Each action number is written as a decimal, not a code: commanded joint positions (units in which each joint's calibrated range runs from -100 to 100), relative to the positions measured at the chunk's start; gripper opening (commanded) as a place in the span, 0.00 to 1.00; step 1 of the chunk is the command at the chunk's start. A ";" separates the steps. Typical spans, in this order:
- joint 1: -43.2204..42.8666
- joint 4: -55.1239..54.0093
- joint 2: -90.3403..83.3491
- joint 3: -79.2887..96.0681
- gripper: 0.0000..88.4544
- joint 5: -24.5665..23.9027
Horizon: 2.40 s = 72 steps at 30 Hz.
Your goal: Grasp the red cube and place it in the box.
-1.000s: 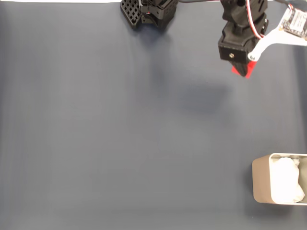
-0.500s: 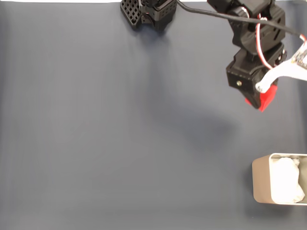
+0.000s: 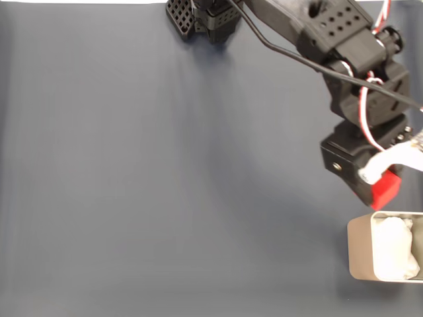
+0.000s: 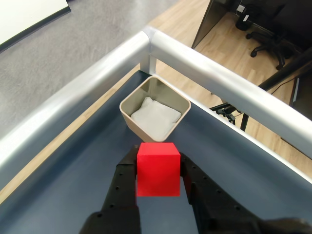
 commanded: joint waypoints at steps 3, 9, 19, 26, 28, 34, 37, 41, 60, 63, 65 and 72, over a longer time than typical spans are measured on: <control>1.29 -1.37 4.18 -10.54 0.05 -0.83; 1.43 -2.27 9.12 -17.11 0.05 -1.42; 1.08 -3.99 15.10 -24.41 0.05 -1.32; 0.86 -5.05 18.74 -27.61 0.05 -1.22; 0.79 -5.38 19.78 -28.70 0.05 -1.17; 0.51 -5.96 23.07 -31.99 0.05 -1.07; 0.30 -6.53 24.29 -32.90 0.05 -1.07; 0.01 -7.43 25.59 -33.99 0.05 -1.03; -0.34 -10.63 28.45 -34.18 0.05 -1.56; -0.34 -11.04 28.71 -34.18 0.05 -1.56; -0.34 -11.28 28.88 -34.18 0.05 -1.56; -0.34 -11.53 29.31 -34.18 0.05 -1.66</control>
